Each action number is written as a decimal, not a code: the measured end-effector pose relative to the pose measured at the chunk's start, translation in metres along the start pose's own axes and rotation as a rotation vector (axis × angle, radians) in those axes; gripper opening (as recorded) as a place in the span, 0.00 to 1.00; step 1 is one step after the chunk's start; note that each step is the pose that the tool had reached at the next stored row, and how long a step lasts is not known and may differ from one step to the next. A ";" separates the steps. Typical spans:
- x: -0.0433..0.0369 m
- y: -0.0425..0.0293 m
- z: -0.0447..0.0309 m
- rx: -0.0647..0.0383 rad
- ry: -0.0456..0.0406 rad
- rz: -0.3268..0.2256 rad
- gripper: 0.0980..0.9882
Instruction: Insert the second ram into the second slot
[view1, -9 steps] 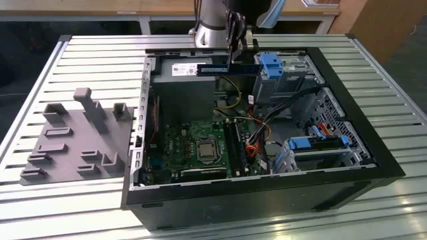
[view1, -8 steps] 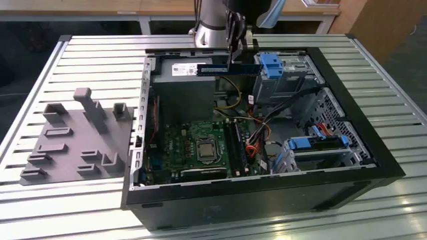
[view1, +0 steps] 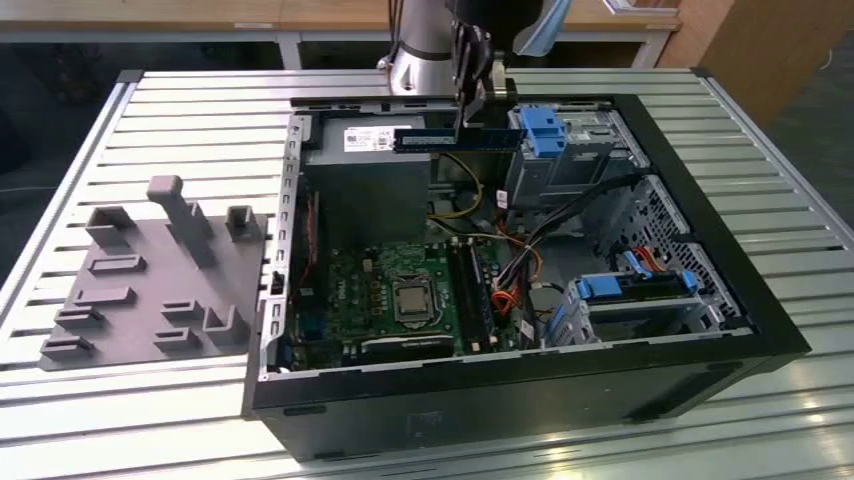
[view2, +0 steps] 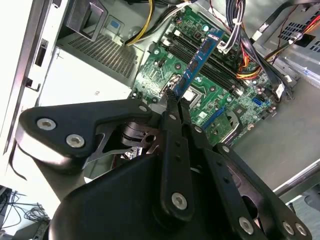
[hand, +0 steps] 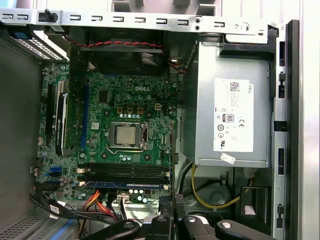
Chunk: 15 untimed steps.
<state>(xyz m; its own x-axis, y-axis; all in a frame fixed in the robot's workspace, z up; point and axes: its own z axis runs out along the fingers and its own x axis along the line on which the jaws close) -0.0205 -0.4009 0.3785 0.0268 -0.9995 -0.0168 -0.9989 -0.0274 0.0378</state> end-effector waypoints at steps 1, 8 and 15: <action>0.0005 0.0000 0.0000 0.000 0.0000 0.000 0.04; 0.0080 0.0002 -0.0001 0.000 -0.0001 0.000 0.04; 0.0157 0.0005 -0.0002 0.000 0.0004 0.000 0.04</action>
<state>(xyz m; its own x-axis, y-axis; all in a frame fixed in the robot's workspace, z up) -0.0206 -0.4166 0.3785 0.0267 -0.9995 -0.0164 -0.9989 -0.0273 0.0377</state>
